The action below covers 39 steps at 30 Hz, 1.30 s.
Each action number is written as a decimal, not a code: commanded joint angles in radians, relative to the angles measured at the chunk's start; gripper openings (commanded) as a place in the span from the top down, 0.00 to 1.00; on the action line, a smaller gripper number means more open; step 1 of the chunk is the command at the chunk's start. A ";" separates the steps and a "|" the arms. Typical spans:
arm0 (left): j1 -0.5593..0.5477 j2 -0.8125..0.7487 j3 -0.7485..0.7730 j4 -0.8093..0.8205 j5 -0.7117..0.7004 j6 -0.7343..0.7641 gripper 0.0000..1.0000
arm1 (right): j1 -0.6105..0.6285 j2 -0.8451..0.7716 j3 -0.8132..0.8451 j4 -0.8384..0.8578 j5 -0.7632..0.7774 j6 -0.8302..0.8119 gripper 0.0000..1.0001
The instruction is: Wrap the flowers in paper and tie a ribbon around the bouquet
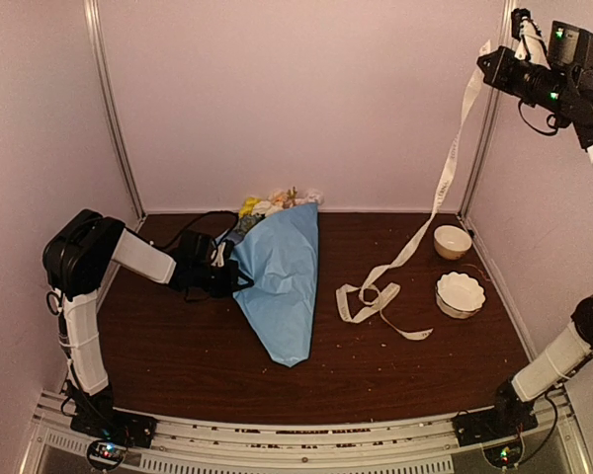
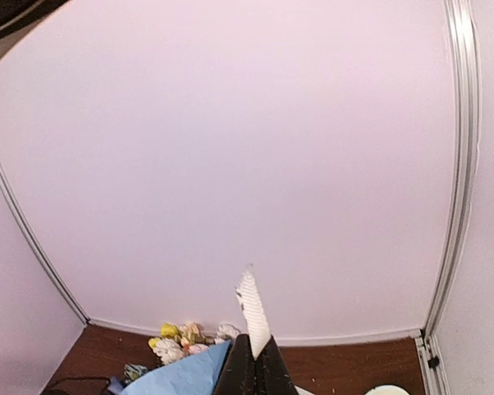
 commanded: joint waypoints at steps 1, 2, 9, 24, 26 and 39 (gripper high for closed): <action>-0.005 -0.021 0.022 -0.037 -0.014 0.036 1.00 | 0.070 0.051 0.142 -0.012 -0.048 -0.031 1.00; -0.005 -0.021 0.023 -0.039 -0.013 0.038 1.00 | 0.113 0.047 0.142 0.003 -0.047 -0.058 1.00; -0.005 -0.022 0.039 -0.057 -0.021 0.045 1.00 | 0.360 -0.022 -0.001 0.001 -0.222 -0.224 1.00; -0.005 -0.010 0.067 -0.094 -0.023 0.065 1.00 | 1.010 0.247 -0.575 0.057 -0.199 -0.284 1.00; -0.005 -0.009 0.067 -0.093 -0.023 0.065 1.00 | 1.019 0.329 -0.532 0.038 -0.182 -0.257 1.00; -0.006 -0.010 0.063 -0.084 -0.014 0.062 1.00 | 0.811 0.395 -0.595 0.098 -0.099 0.034 0.00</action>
